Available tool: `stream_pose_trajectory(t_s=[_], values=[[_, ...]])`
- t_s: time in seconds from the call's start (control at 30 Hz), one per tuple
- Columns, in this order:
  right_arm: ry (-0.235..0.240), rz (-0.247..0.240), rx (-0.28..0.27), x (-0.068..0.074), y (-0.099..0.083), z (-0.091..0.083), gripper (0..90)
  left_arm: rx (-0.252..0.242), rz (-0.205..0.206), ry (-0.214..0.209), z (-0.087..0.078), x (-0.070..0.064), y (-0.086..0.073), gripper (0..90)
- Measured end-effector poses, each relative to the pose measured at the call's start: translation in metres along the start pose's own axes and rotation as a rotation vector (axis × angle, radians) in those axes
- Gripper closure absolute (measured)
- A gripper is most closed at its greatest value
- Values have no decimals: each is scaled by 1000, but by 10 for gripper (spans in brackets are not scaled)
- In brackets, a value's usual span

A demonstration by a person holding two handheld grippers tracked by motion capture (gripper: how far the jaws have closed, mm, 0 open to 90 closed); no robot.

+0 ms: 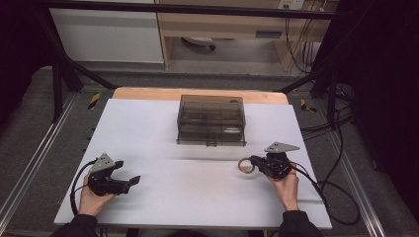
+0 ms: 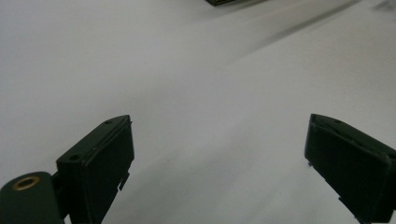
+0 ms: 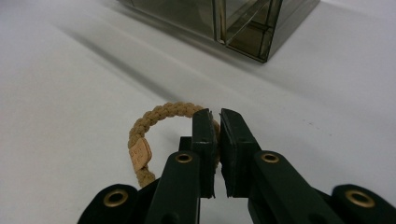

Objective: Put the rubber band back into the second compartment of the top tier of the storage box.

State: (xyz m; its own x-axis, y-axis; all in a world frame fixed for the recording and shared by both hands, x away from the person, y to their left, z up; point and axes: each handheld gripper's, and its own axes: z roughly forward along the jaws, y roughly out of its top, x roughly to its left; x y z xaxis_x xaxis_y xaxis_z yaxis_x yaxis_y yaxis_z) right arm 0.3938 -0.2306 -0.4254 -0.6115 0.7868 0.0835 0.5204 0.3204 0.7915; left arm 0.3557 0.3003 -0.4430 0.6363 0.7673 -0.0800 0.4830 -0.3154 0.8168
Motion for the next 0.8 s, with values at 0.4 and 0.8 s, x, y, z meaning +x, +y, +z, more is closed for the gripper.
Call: stream_pose_trajectory(t_s=[0.4,0.8], values=[[4,-17,-15,5,6,-8,850,0,0,1,0,0,0,75],[14,-34,-37,12,14,-15,851,1,1,1,0,0,0,75]])
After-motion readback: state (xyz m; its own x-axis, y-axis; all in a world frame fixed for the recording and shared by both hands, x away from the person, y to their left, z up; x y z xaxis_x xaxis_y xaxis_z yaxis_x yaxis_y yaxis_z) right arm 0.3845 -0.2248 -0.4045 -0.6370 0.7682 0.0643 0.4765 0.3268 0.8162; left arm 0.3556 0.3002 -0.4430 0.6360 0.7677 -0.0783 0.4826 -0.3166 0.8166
